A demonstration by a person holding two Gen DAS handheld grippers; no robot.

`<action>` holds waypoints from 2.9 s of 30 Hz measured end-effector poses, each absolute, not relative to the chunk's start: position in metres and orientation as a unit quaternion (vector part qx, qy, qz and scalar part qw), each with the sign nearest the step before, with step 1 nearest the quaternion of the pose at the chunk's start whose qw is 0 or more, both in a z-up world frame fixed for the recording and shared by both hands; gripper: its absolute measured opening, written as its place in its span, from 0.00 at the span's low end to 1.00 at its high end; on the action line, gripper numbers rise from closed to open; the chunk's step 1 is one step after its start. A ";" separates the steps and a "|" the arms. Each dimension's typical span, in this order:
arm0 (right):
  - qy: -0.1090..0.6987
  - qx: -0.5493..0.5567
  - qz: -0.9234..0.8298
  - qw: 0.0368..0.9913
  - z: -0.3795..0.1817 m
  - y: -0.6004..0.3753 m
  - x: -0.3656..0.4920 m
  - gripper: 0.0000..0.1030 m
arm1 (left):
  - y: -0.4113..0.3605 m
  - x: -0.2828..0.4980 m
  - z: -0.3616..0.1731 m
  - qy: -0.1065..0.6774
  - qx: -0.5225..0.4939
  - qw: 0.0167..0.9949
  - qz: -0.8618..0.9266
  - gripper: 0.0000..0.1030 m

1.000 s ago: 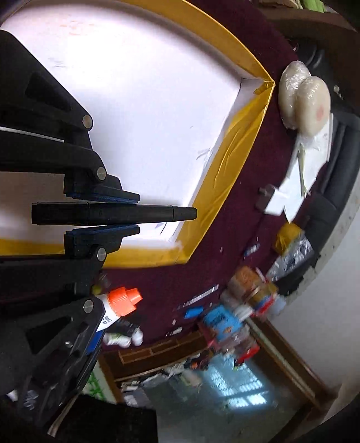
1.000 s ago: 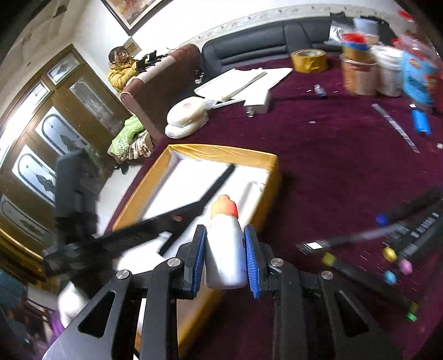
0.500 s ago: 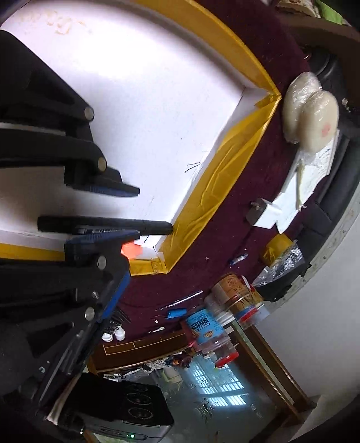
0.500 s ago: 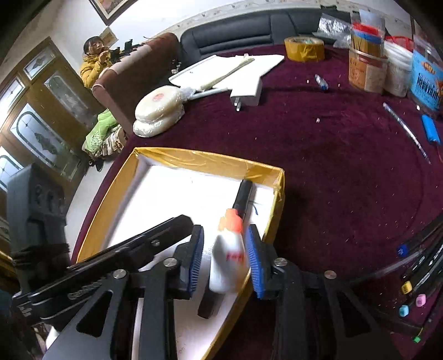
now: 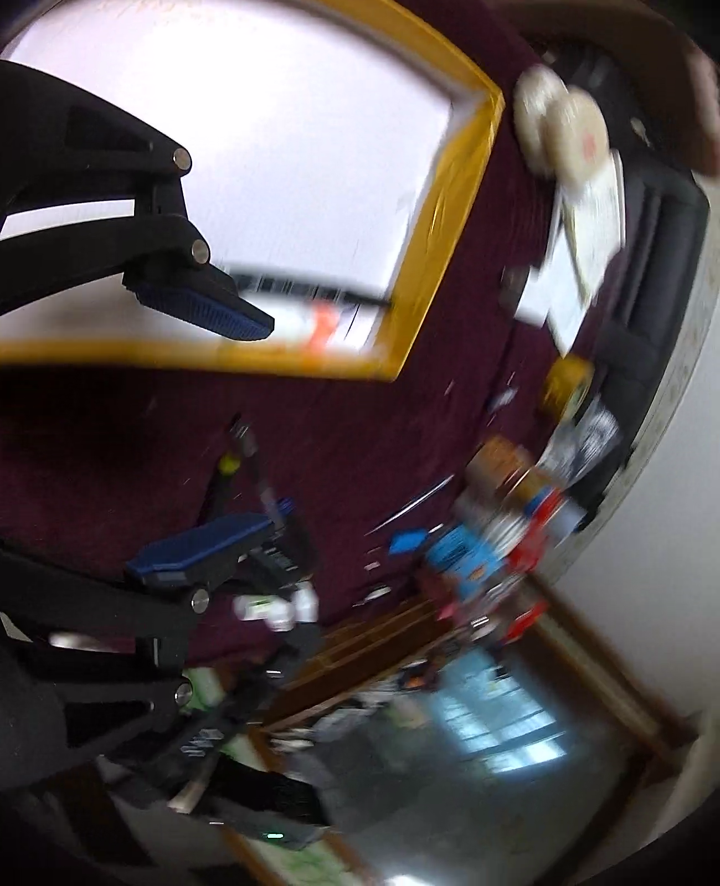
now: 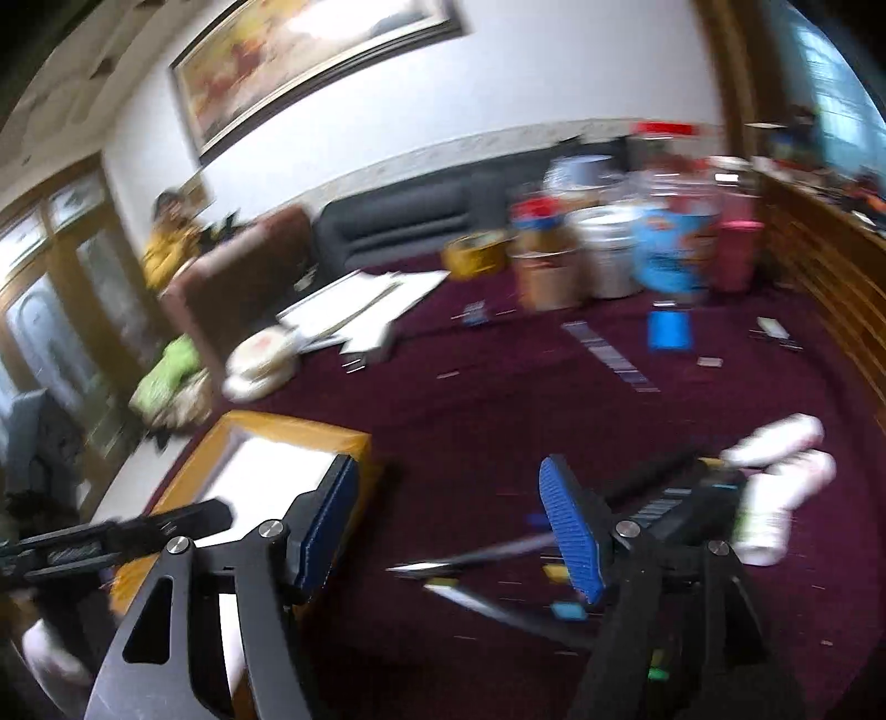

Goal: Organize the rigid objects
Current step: 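Grasp a yellow-capped marker with the left tool while the right grasps a green-capped marker, then lower both markers into the white box and open both tools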

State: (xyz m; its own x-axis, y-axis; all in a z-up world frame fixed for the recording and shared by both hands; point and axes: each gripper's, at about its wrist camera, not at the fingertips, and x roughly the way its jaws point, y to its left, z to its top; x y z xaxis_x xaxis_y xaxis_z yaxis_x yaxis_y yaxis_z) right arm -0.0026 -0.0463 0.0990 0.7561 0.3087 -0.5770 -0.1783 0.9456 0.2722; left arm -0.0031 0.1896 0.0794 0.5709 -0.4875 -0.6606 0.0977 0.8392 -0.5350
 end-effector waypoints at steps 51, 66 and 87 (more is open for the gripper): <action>0.360 0.222 0.030 0.906 0.006 -0.204 0.009 0.61 | 0.002 -0.034 0.019 0.461 0.058 0.829 -0.312 0.11; 0.408 0.160 0.013 0.899 0.006 -0.161 -0.001 0.58 | 0.100 -0.084 0.077 0.378 -0.104 0.858 -0.333 0.12; 0.429 0.230 0.163 0.858 0.038 -0.122 -0.055 0.14 | 0.243 -0.103 0.092 0.336 -0.208 0.877 -0.274 0.12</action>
State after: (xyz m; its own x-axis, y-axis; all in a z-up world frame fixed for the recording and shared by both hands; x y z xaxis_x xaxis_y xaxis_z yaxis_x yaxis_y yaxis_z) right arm -0.0547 -0.1222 0.0375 0.5786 0.4771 -0.6615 -0.0831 0.8413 0.5341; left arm -0.1035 0.2433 0.0923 0.6243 -0.6200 -0.4752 0.3409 0.7636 -0.5484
